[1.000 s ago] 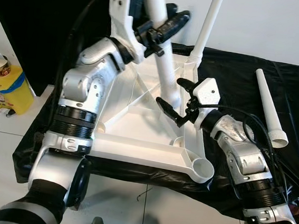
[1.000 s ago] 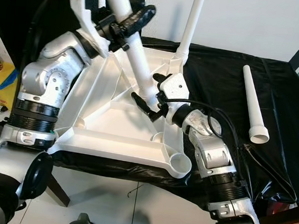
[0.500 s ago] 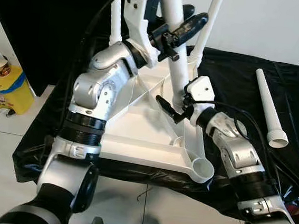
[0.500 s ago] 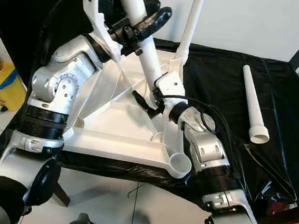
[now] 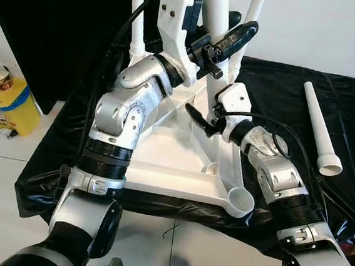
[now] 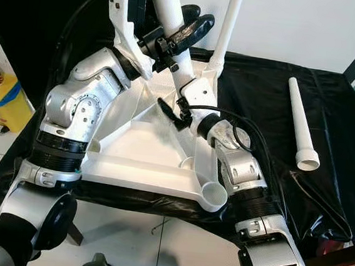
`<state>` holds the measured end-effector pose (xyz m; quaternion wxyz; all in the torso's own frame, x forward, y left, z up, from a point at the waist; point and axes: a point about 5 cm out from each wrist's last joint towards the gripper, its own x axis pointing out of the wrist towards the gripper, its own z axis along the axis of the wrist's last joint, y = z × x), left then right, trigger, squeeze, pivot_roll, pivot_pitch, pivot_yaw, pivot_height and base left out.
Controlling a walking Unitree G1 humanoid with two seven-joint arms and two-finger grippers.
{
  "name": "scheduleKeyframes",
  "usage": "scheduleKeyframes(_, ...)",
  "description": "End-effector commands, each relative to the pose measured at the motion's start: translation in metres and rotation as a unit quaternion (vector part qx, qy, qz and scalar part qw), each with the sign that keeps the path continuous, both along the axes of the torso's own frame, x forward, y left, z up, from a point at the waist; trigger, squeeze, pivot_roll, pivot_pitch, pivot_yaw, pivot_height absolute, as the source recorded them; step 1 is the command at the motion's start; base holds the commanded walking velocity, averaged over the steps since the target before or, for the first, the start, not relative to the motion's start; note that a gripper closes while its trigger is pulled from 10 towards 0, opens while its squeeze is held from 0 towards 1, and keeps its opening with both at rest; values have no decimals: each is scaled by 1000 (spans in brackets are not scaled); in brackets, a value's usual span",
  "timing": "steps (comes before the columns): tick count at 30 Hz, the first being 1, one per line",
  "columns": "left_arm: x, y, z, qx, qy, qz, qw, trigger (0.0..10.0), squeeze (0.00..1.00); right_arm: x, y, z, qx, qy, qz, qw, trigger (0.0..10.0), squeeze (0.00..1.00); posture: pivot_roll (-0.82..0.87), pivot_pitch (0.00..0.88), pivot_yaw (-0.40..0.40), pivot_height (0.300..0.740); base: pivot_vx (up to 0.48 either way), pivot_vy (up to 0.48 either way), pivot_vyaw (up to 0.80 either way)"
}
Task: Building children table
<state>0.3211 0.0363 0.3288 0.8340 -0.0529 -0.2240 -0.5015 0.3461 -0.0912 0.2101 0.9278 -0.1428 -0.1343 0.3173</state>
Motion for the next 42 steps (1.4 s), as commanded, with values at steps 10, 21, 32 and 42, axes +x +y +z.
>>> scheduleKeyframes(10, -13, -17, 4, 4, -13, -49, 999, 10000, 0, -1, 0, -5, 1, 7, -11, 1000, 0, 0, 50, 32, -75, 740, 0, 0, 0)
scheduleKeyframes(21, -14, -19, 2, 11, -9, -48, 999, 10000, 0, 1, -11, -13, 42, 40, -80, 995, 10000, 0, 33, 42, -66, 740, 0, 0, 0)
scheduleKeyframes(32, -4, 1, 4, -34, 0, 27, 999, 10000, 0, 3, -27, -25, 115, 90, -172, 974, 10000, 0, 27, 52, -56, 740, 0, 0, 0)
scheduleKeyframes(42, 1, 35, -21, -62, 38, 130, 989, 10000, 0, -4, -40, -33, 163, 103, -211, 958, 10000, 0, 44, 70, -42, 740, 0, 0, 0)
